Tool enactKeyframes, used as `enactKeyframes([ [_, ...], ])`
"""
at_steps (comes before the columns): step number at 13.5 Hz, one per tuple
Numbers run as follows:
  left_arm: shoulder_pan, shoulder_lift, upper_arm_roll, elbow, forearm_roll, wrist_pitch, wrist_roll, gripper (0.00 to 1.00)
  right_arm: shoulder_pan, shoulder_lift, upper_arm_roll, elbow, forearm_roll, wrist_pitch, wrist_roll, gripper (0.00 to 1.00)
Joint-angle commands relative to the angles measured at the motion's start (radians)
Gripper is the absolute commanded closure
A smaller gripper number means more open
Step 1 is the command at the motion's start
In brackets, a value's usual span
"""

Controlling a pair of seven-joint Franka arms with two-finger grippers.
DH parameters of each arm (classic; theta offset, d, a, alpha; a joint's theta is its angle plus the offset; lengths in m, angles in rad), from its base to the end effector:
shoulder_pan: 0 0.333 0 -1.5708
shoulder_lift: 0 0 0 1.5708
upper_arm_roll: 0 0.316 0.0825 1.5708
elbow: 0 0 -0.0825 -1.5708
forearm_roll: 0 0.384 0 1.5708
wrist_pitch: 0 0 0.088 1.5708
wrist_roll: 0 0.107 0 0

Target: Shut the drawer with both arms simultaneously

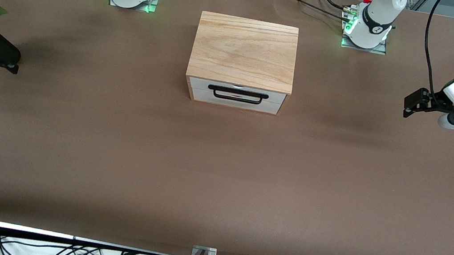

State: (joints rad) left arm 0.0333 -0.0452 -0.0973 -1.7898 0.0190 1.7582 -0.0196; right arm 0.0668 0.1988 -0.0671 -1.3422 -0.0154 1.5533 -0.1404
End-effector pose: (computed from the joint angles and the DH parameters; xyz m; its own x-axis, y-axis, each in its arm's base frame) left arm 0.5490 -0.0344 0.5614 0.9988 -0.0479 0.0138 -0.0476 -0.9986 -0.0228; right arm 0.6138 0.0027 0.6148 0.9900 0.1408 0.0086 0.1405 -0.9896 0.0301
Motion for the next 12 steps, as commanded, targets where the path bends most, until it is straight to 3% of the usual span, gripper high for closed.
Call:
enactKeyframes([
  [1,-0.019,-0.010,0.027,0.004,-0.019,-0.020,0.007,0.00,-0.028,-0.061,0.035,-0.103,-0.018,0.037,0.002,0.00],
  [12,-0.019,0.007,0.027,0.047,-0.025,-0.105,0.004,0.00,-0.030,-0.030,0.055,-0.087,-0.028,0.036,0.001,0.00],
])
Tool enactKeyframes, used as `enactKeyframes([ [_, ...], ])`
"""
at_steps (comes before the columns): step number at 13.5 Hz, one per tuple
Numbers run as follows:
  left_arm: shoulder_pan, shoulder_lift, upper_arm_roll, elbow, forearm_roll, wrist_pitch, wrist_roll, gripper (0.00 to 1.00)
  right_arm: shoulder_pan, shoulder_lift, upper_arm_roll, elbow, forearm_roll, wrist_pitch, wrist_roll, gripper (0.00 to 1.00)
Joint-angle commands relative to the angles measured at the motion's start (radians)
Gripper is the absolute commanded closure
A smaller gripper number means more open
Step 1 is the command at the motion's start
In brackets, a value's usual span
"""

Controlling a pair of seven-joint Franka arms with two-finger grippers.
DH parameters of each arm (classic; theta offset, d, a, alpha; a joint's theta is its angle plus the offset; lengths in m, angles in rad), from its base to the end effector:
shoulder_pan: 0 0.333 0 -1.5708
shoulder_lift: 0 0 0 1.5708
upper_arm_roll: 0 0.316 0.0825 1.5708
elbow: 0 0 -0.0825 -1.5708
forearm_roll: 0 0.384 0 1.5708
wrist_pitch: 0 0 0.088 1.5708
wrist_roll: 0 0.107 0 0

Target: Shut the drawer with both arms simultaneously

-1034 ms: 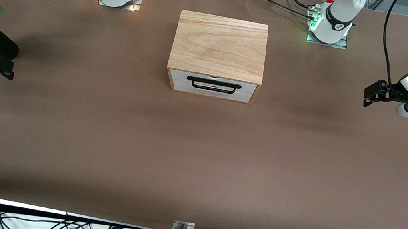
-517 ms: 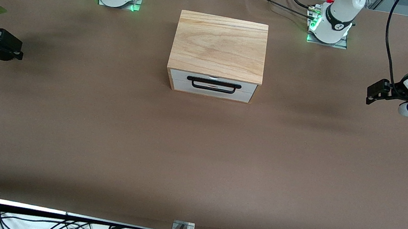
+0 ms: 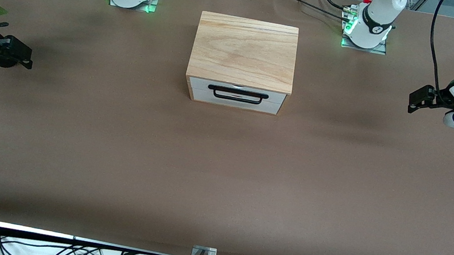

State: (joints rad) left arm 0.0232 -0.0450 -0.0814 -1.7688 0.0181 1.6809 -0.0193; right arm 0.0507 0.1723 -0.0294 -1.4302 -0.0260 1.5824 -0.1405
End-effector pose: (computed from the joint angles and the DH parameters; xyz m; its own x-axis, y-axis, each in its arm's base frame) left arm 0.5428 -0.0307 0.5647 0.9983 -0.0406 -0.0426 -0.0416 -0.9989 -0.0224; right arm 0.6076 0.0118 0.5918 0.9866 0.1616 -0.0242 0.1623 -0.9863 0.0279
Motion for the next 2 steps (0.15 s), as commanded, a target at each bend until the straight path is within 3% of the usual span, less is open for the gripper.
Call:
enactKeyframes([
  [1,-0.009,0.007,0.011,0.026,-0.023,-0.027,0.002,0.00,-0.014,-0.004,0.017,0.001,-0.017,0.004,-0.001,0.00],
  [2,-0.009,0.007,0.011,0.026,-0.023,-0.027,0.007,0.00,-0.014,-0.004,0.017,0.001,-0.017,0.001,-0.002,0.00],
])
